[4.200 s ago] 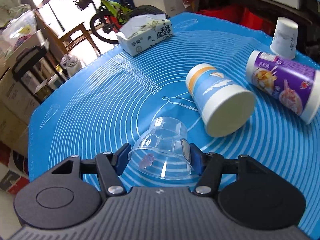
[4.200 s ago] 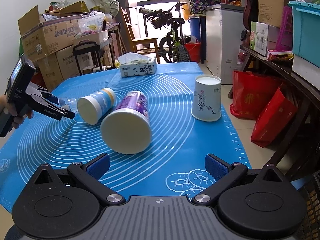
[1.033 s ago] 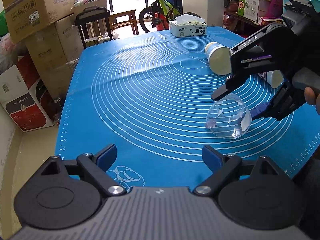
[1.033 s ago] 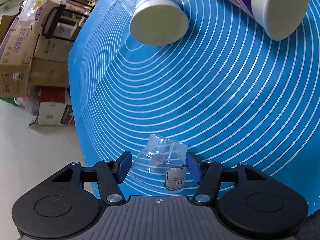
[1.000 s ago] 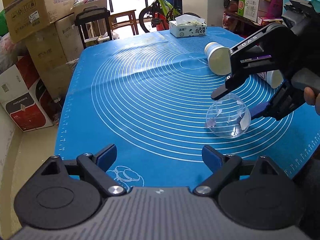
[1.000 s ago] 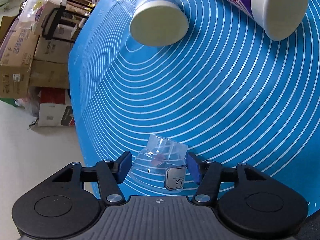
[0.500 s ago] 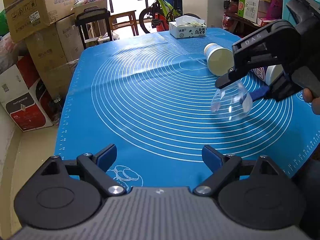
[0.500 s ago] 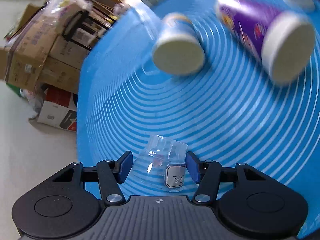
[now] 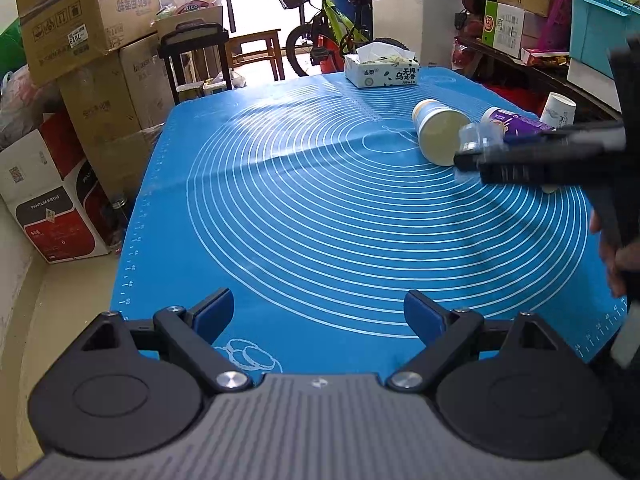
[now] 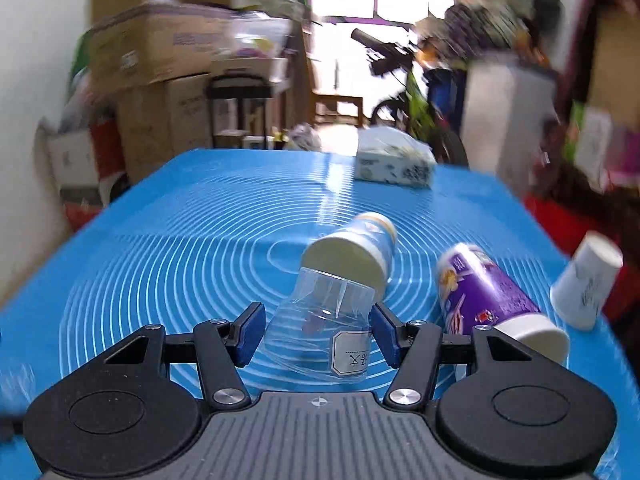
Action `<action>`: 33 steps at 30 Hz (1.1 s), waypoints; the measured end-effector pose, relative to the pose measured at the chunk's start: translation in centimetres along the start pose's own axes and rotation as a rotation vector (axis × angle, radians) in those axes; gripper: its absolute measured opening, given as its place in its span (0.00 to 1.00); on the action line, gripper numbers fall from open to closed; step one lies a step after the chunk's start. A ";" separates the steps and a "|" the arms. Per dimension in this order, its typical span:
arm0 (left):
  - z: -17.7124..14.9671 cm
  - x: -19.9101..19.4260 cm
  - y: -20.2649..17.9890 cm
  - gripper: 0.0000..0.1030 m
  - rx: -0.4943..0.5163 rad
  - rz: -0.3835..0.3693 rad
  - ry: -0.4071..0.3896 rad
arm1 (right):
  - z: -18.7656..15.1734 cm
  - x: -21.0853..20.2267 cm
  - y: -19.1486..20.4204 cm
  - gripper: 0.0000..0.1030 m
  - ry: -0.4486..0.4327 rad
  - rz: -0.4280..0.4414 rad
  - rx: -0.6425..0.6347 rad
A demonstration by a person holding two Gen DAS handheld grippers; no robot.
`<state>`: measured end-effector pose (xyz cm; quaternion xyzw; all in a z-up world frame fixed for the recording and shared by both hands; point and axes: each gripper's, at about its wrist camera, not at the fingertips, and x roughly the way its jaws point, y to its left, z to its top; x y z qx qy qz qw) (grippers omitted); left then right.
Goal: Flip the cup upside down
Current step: 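Rotate the clear cup in the right tool so its rim faces down, then lower the clear cup rim-down onto the mat and open the right tool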
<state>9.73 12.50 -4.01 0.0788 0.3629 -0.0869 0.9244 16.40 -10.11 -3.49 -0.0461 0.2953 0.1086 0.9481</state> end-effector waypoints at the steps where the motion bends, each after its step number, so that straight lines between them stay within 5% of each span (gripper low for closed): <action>1: 0.0 0.0 0.0 0.89 -0.001 -0.002 0.001 | -0.3 -0.2 0.4 0.60 -0.003 0.010 -0.021; 5: -0.2 -0.2 -0.1 0.89 -0.006 0.002 -0.002 | -1.6 -0.8 1.9 0.60 -0.012 0.026 -0.117; 19: -0.4 -1.0 -1.2 0.89 -0.090 0.026 -0.063 | -3.5 -2.0 1.4 0.61 0.042 0.075 -0.112; 23: -0.6 -1.4 -1.7 0.89 -0.118 0.043 -0.079 | -3.6 -2.5 1.1 0.80 0.051 0.106 -0.106; 29: -1.1 -2.3 -2.4 0.89 -0.158 0.067 -0.102 | -3.5 -4.6 0.2 0.82 0.035 0.116 -0.089; 33: -1.6 -3.3 -3.3 0.92 -0.168 0.099 -0.119 | -3.6 -7.6 -1.1 0.94 0.009 0.142 -0.066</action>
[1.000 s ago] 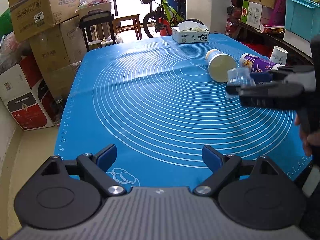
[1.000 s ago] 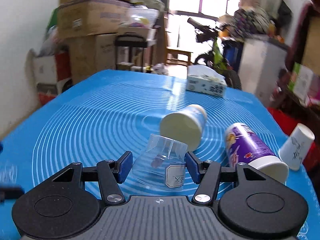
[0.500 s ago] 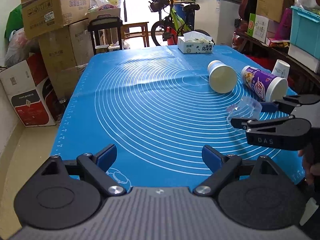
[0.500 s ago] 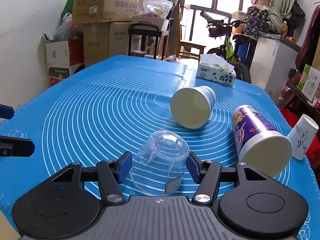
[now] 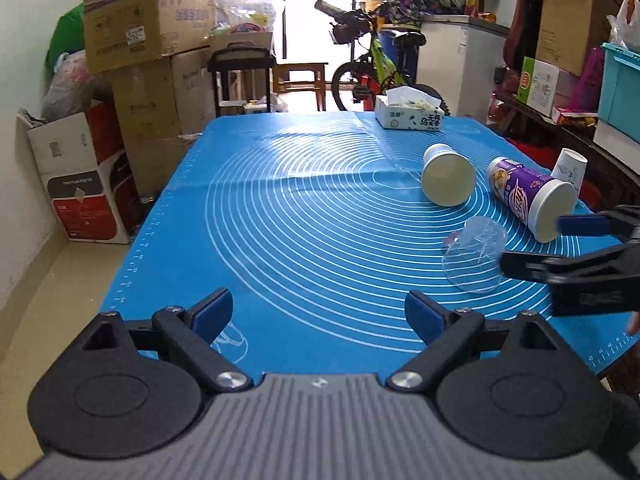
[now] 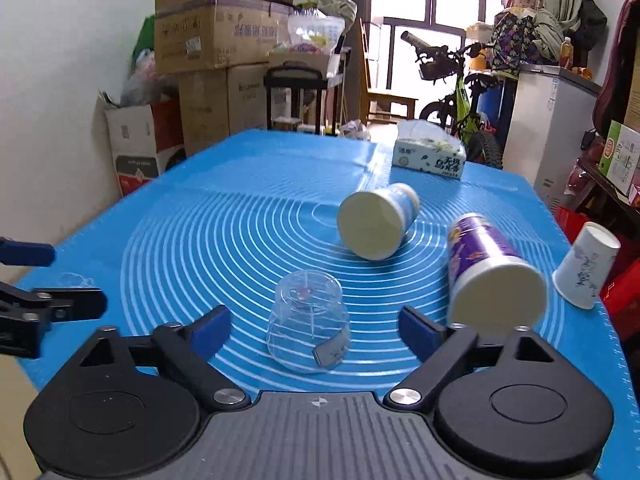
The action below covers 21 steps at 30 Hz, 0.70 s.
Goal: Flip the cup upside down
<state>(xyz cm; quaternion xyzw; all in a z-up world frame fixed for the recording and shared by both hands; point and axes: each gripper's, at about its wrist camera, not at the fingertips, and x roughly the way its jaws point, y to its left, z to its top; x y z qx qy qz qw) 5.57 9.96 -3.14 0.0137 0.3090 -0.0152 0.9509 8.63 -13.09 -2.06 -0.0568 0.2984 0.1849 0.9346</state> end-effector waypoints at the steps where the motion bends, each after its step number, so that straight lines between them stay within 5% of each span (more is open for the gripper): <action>1: -0.1 -0.2 -0.3 0.92 0.003 0.002 0.000 | -0.2 -0.9 -0.1 0.94 -0.007 0.001 -0.004; 10: -0.9 -2.1 -3.2 0.94 0.029 -0.031 0.002 | -2.0 -6.9 -0.9 0.94 -0.002 -0.025 -0.018; 21: -2.0 -4.1 -5.9 0.94 0.072 -0.048 0.015 | -3.8 -9.3 -1.8 0.94 0.037 -0.035 0.020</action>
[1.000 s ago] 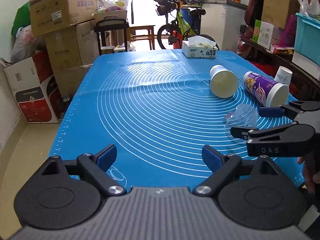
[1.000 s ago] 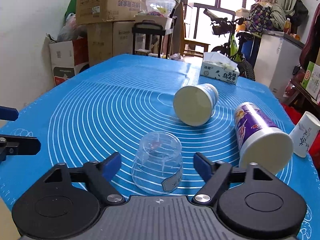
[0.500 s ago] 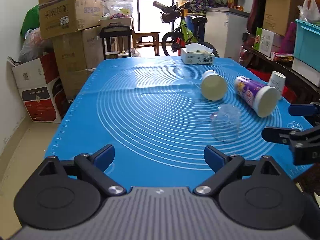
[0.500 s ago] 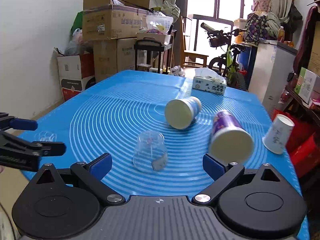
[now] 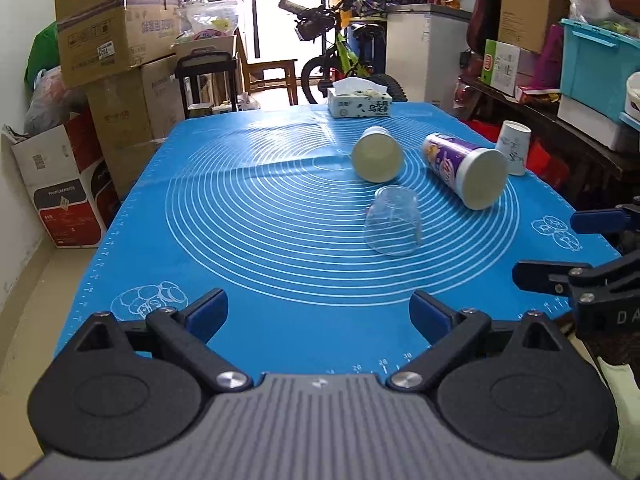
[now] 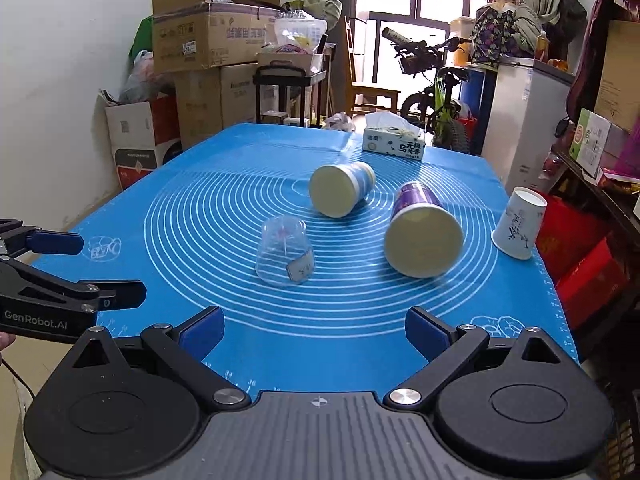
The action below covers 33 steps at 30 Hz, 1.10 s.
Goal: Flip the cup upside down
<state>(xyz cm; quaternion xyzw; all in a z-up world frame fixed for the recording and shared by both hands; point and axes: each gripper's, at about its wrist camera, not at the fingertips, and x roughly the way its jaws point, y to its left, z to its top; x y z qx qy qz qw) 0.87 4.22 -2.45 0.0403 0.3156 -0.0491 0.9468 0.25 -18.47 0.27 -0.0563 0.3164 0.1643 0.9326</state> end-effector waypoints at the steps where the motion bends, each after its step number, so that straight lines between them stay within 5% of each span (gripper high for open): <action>1: -0.1 -0.1 -0.2 0.94 0.005 0.002 -0.004 | 0.0 -0.1 -0.1 0.94 0.000 0.001 0.004; 33: 0.0 -0.5 -2.1 0.94 0.019 -0.020 -0.008 | -0.5 -1.4 -2.0 0.94 -0.008 -0.010 0.030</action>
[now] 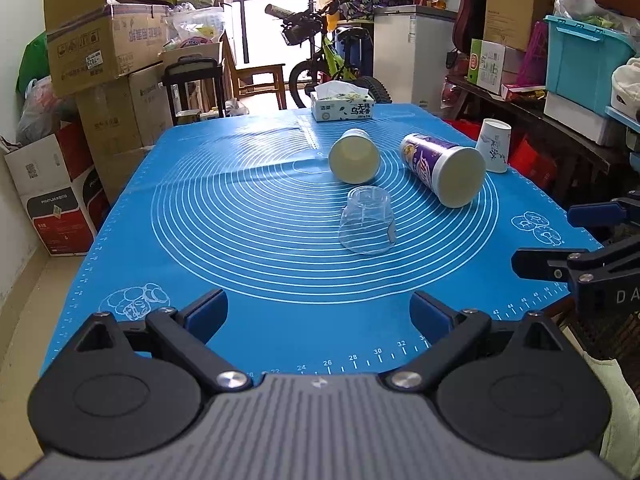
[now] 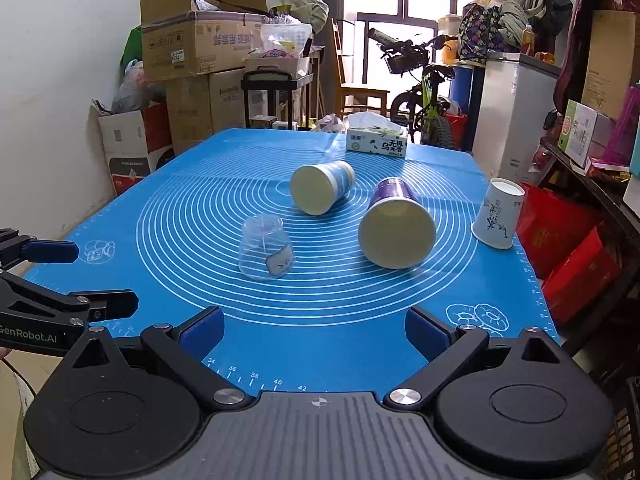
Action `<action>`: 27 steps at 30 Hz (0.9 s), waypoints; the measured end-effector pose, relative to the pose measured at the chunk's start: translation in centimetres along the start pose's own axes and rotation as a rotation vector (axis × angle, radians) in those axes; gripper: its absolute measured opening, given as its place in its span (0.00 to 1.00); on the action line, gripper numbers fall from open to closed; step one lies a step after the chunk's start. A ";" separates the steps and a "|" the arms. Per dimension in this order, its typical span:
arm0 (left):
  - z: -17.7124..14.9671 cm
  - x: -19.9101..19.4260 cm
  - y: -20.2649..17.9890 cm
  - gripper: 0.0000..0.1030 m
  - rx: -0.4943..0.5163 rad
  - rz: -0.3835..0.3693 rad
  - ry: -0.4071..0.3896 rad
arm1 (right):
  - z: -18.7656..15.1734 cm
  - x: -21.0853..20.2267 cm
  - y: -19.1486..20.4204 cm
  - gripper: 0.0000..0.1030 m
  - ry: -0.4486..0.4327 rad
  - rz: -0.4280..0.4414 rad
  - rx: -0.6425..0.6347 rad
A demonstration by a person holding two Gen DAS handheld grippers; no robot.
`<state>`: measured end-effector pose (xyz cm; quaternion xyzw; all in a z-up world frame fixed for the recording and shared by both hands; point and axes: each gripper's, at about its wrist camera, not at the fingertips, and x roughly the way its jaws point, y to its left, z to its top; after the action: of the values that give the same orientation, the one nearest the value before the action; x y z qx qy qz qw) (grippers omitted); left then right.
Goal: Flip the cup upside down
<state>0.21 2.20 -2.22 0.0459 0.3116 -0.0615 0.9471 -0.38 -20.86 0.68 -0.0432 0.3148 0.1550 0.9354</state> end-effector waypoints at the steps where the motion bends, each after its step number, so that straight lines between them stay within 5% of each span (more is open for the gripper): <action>1: 0.0 0.0 0.0 0.94 0.002 -0.001 0.000 | 0.0 0.0 0.0 0.94 0.000 0.001 0.000; 27: 0.2 0.1 -0.1 0.94 0.007 0.000 -0.006 | 0.2 -0.2 -0.1 0.94 -0.003 0.003 0.000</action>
<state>0.40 2.05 -2.14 0.0491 0.3085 -0.0628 0.9479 -0.45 -20.97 0.95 -0.0424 0.3134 0.1563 0.9357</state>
